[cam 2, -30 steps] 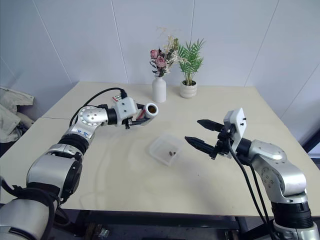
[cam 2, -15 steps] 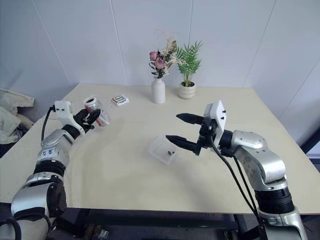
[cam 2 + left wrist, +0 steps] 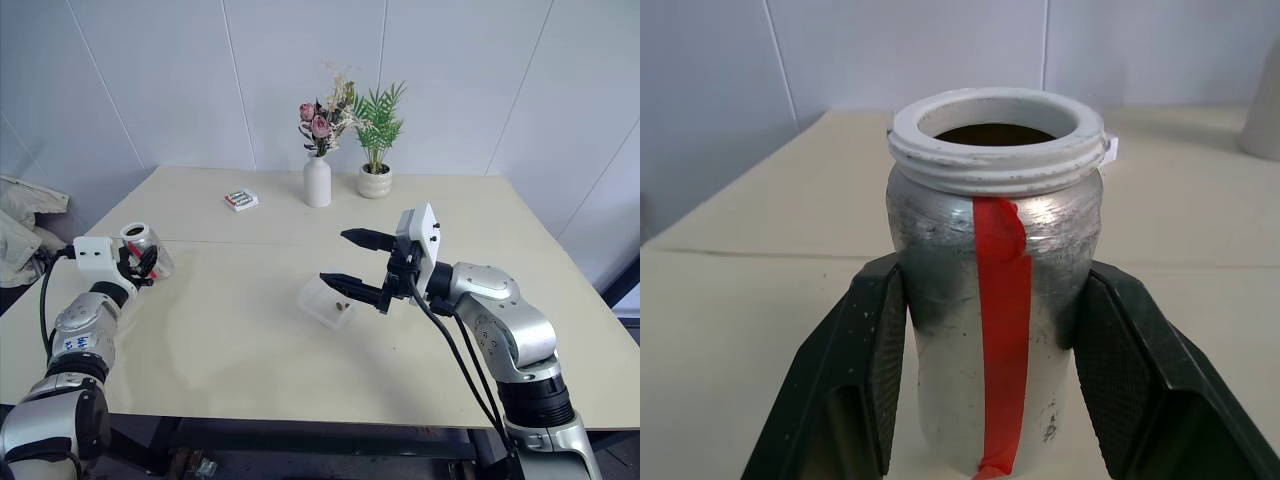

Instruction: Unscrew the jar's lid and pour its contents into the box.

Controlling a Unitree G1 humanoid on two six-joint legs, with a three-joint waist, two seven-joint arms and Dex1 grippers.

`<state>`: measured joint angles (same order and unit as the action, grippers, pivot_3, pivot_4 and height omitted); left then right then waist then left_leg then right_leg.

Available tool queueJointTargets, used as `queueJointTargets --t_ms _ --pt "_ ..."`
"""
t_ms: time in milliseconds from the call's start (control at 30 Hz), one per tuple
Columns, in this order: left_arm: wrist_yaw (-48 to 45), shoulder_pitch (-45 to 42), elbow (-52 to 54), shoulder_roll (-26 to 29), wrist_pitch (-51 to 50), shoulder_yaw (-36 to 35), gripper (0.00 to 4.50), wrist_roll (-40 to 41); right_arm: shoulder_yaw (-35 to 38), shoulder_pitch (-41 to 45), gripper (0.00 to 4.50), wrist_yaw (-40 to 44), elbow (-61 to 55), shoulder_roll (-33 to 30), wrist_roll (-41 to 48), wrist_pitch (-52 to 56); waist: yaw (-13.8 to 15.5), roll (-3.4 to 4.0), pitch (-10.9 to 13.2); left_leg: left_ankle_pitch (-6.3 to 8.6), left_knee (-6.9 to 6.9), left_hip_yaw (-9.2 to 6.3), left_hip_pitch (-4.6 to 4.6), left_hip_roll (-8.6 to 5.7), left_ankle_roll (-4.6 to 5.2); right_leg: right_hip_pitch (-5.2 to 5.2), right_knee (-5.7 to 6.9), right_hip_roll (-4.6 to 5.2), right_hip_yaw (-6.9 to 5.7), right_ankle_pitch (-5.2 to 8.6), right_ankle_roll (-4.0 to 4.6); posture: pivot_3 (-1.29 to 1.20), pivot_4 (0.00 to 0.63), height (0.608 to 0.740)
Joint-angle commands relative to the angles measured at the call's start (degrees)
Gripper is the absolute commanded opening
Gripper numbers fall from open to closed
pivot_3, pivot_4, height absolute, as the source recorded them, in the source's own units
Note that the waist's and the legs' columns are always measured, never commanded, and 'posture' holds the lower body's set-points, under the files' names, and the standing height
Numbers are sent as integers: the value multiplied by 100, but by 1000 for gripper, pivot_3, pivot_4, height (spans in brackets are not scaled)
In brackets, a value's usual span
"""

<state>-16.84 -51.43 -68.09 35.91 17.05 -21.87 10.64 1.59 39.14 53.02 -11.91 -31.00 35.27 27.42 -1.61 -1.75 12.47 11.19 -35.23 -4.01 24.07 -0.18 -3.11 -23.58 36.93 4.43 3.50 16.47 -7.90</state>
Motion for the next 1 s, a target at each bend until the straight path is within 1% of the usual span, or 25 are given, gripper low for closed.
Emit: queueJointTargets --t_ms 33,133,300,367,400,567,700,800,933,1000 --pt "26 1 89 -29 93 -77 2103 100 82 22 4473 16 -226 3 68 -66 5 0 0 0 0 0 0 0 0 0 -1 0 0 0 0 0 150 740" --pt "-135 49 109 -99 67 -151 2103 227 60 35 4473 43 -216 0 72 -51 1 0 0 0 0 0 1 0 0 0 -2 0 0 0 0 0 150 740" --pt "66 111 95 -63 -30 -219 2103 250 56 50 4473 47 -187 21 73 -50 -10 -1 0 0 2 0 0 1 0 -1 -3 0 0 0 0 0 150 740" --pt "-30 120 123 -65 -44 -229 2775 281 54 53 4500 58 -171 24 72 -53 -5 -1 0 0 2 0 0 1 0 0 -3 0 0 0 0 0 150 740" --pt "-98 125 142 -68 -54 -234 2950 297 54 55 4500 65 -165 24 73 -54 -1 -1 0 0 2 0 0 0 0 0 -3 0 0 0 0 0 150 740" --pt "-228 204 337 -35 -88 -188 4473 301 60 59 4500 88 -139 47 92 -54 -5 -1 0 0 3 0 0 1 0 0 -5 0 0 0 1 0 150 740" --pt "-302 304 574 44 -139 -122 4473 235 57 53 4500 98 -135 66 89 -57 -3 -1 0 0 4 0 0 1 0 0 -6 0 0 0 1 0 150 740" --pt "-451 585 1090 138 -274 -112 4473 282 68 26 4500 111 -148 68 95 -57 -17 0 0 0 6 0 0 1 0 0 -8 0 0 0 1 0 150 740" --pt "-780 1447 2444 242 -602 -127 4473 430 101 -18 4500 145 -132 50 103 -70 -33 0 -1 1 18 2 -1 5 -1 -2 -13 0 1 0 3 0 150 740" --pt "-770 1933 3269 267 -969 -248 4473 588 128 -54 4500 166 -135 29 124 -58 -19 0 -1 1 19 2 -1 7 -2 -2 -14 1 1 1 5 0 150 740"
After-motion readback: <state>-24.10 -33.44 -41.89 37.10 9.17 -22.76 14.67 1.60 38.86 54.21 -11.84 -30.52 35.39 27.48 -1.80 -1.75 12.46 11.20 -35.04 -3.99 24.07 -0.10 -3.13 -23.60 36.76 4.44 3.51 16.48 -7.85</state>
